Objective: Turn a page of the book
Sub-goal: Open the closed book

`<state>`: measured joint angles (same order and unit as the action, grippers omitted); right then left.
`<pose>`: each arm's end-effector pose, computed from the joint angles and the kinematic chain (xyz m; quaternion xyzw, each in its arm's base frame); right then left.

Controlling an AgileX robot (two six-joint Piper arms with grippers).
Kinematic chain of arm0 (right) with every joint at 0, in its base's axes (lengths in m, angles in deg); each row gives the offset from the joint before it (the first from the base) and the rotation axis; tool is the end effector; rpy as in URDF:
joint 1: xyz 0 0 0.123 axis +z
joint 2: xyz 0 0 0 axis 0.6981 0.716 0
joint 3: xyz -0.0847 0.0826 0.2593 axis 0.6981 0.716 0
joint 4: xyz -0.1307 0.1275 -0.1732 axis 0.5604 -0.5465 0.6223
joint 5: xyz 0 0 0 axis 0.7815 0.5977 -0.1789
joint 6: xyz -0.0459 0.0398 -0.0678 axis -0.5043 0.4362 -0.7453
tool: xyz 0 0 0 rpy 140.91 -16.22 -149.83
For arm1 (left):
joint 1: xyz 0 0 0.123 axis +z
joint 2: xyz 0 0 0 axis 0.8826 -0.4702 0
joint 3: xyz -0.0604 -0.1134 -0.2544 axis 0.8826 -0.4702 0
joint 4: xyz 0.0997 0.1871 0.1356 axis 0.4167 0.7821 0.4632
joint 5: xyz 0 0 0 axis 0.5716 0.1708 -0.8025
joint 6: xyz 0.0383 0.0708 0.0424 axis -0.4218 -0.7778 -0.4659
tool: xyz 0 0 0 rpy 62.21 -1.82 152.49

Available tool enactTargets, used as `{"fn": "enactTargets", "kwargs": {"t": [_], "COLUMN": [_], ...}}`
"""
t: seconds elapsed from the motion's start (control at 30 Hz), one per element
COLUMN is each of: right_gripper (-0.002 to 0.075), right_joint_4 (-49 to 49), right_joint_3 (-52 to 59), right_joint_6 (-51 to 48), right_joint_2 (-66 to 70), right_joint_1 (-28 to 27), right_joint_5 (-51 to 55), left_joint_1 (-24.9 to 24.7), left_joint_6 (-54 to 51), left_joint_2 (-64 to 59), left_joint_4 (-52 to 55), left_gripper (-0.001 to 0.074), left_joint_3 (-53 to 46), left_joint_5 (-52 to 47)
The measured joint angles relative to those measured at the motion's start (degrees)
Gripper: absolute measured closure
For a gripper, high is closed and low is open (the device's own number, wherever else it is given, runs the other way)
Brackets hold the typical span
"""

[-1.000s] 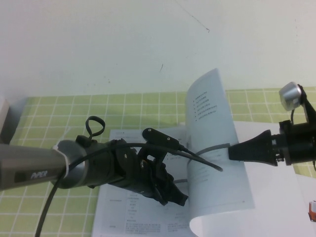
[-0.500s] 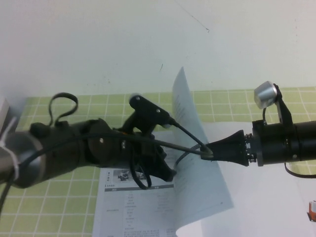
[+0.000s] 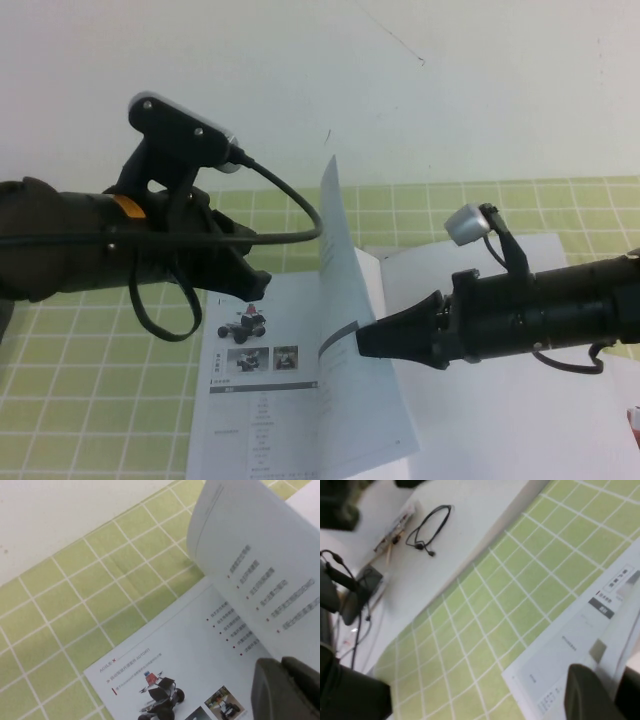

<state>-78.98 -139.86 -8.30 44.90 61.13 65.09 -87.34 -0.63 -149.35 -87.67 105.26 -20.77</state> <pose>0.2898 0.1659 0.1875 -0.2677 0.7908 0.4824 0.2650 0.2666 -0.1401 0.3050 0.2704 0.8449 -0.1357 0.4412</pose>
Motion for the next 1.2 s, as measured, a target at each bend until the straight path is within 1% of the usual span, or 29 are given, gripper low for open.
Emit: {"fn": "enactTargets", "kwargs": {"t": [0.1, 0.17, 0.23, 0.37, 0.4, 0.47, 0.53, 0.6, 0.8, 0.9, 1.03, 1.2], "right_gripper": [0.0629, 0.0596, 0.0526, 0.0283, 0.0240, 0.0206, 0.0206, 0.0239, 0.0399, 0.0459, 0.0498, 0.0505], "right_joint_4": [-2.53, -4.33, -5.04, -5.45, -5.45, -5.45, -5.45, -5.45, -5.33, -3.22, -0.49, 0.52], "right_joint_3": [0.00, 0.00, -0.34, -1.27, -1.59, -2.59, -3.49, -5.03, -6.98, -7.13, -7.13, -7.13], "right_joint_6": [-3.18, -4.77, -5.41, -5.55, -5.55, -5.33, -4.65, -3.68, -0.81, 0.18, 1.22, 1.58], "right_joint_2": [0.42, 1.44, 3.04, 7.31, 8.25, 9.33, 9.48, 9.58, 9.33, 7.38, 4.08, -1.02], "right_joint_1": [1.85, 2.48, 2.48, 2.48, 2.48, 2.48, 2.24, 1.15, -3.28, -5.06, -6.63, -7.57], "right_joint_5": [-2.06, -2.06, -1.12, 2.46, 3.61, 5.28, 6.79, 9.66, 11.08, 11.16, 11.26, 11.46], "left_joint_1": [0.04, 0.04, 0.04, 0.04, 0.04, 0.04, 0.04, 0.04, 0.04, 0.04, 0.04, 0.04], "left_joint_6": [0.05, 0.13, 0.13, 0.13, 0.13, 0.13, 0.13, 0.13, 0.13, 0.13, 0.13, 0.13], "left_joint_2": [1.60, 2.19, 2.31, 2.40, 2.40, 2.40, 2.40, 2.40, 2.40, 2.40, 2.66, 2.77], "left_joint_4": [0.05, 0.14, 0.14, 0.14, 0.14, 0.14, 0.14, 0.14, 0.14, 0.14, 0.18, 0.18], "left_gripper": [0.0738, 0.0738, 0.0738, 0.0738, 0.0738, 0.0738, 0.0738, 0.0738, 0.0738, 0.0738, 0.0738, 0.0738], "left_joint_3": [0.00, 0.00, 0.00, 0.00, 0.00, 0.00, 0.00, 0.00, 0.00, 0.00, 0.00, 0.00], "left_joint_5": [-1.06, -1.95, -2.67, -4.13, -4.25, -4.36, -4.36, -4.36, -4.36, -4.26, -3.66, -2.77]}}
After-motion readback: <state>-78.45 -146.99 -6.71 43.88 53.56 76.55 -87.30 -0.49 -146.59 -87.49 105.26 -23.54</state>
